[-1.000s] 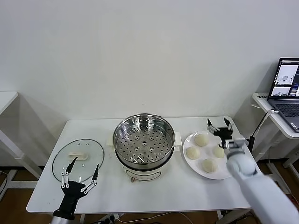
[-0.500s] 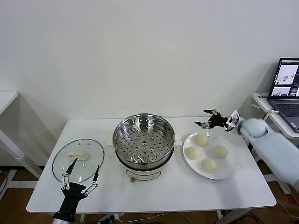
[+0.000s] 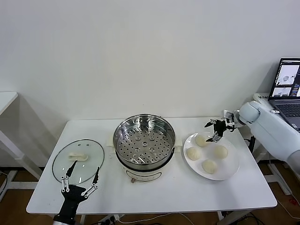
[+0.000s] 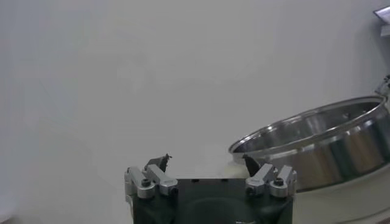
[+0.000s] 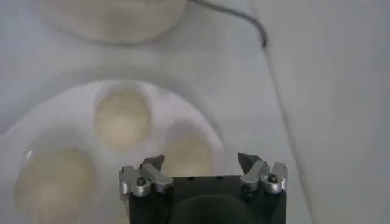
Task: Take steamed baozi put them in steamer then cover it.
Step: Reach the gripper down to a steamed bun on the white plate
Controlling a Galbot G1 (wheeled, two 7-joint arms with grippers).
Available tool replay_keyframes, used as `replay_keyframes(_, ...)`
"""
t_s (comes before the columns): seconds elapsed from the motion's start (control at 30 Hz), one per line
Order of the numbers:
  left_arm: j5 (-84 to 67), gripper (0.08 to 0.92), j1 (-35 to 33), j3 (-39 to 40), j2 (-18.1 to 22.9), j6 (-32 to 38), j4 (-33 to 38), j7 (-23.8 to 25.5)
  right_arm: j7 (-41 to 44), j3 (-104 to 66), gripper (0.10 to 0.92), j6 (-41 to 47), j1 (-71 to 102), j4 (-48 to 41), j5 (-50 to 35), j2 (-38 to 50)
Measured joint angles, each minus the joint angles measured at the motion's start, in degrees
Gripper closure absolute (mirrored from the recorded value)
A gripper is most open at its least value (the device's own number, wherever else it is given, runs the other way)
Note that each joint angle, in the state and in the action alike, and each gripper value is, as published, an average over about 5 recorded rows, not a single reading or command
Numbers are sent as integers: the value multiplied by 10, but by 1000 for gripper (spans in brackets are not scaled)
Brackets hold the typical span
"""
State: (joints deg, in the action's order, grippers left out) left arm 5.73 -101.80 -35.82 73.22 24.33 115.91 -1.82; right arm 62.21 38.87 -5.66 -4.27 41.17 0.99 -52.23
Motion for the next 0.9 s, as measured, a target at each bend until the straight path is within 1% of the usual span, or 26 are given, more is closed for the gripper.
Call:
replay_keyframes(0.43, 3, 177, -4, 0, 4, 5, -2, -1, 3, -2, 203, -28, -6, -93, 81, -74)
replay_keyframes(0.9, 6, 177, -5, -1, 6, 10, -6, -1, -6, -13, 206, -41, 0, -153, 111, -117)
